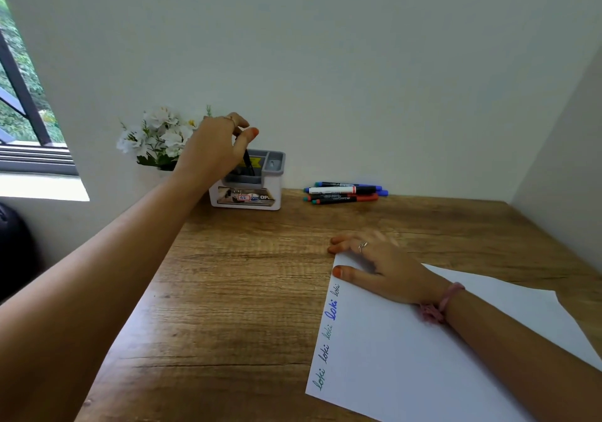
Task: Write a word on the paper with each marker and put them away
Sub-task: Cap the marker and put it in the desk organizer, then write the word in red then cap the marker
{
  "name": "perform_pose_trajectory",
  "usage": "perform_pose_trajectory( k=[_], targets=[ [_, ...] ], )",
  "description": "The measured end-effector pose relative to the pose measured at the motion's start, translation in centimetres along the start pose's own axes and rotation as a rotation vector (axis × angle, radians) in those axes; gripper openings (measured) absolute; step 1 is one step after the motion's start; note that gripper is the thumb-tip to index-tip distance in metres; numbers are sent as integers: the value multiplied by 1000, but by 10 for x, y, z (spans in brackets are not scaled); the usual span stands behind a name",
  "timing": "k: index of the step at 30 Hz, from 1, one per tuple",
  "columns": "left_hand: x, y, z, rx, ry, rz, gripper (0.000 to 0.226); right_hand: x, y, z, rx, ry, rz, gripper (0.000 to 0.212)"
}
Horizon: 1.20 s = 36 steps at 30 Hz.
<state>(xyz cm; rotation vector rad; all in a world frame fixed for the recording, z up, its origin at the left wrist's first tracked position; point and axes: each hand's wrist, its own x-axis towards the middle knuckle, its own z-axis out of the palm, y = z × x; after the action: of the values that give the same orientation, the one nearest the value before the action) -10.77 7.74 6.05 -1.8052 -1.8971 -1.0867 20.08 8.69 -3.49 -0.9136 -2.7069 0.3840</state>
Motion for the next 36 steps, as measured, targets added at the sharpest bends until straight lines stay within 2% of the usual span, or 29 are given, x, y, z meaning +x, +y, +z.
perform_pose_trajectory(
  k=[5, 8, 10, 12, 14, 16, 19, 22, 32, 34, 36],
  targets=[
    [-2, 13, -6, 26, 167, 57, 38, 1, 1, 0, -2, -1, 3, 55],
    [-9, 37, 0, 137, 227, 299, 34, 1, 3, 1, -6, -1, 1, 55],
    [-19, 59, 20, 131, 175, 521, 30, 1, 3, 2, -7, -8, 5, 55],
    [-32, 84, 47, 110, -37, 604, 31, 1, 4, 2, -11, -4, 8, 54],
    [-41, 97, 81, 146, -240, 546, 36, 1, 3, 2, -22, -4, 6, 55],
    [-46, 99, 110, 142, -334, 404, 38, 0, 3, 2, -25, 3, 2, 56],
    [-49, 88, 136, 50, -283, 174, 38, 0, 4, 3, 0, 20, -9, 55],
    [-47, 78, 145, 173, -233, 43, 39, 1, 5, 3, 9, 18, -10, 54],
    [-51, 79, 138, 254, -216, 85, 33, 0, 3, 1, 10, 37, -23, 55],
    [-53, 77, 131, 181, -215, 78, 32, 0, 1, 0, 23, 51, -30, 58],
    [-53, 79, 117, -27, -185, 25, 26, -1, 0, -1, 44, 65, -38, 55]
  ],
)
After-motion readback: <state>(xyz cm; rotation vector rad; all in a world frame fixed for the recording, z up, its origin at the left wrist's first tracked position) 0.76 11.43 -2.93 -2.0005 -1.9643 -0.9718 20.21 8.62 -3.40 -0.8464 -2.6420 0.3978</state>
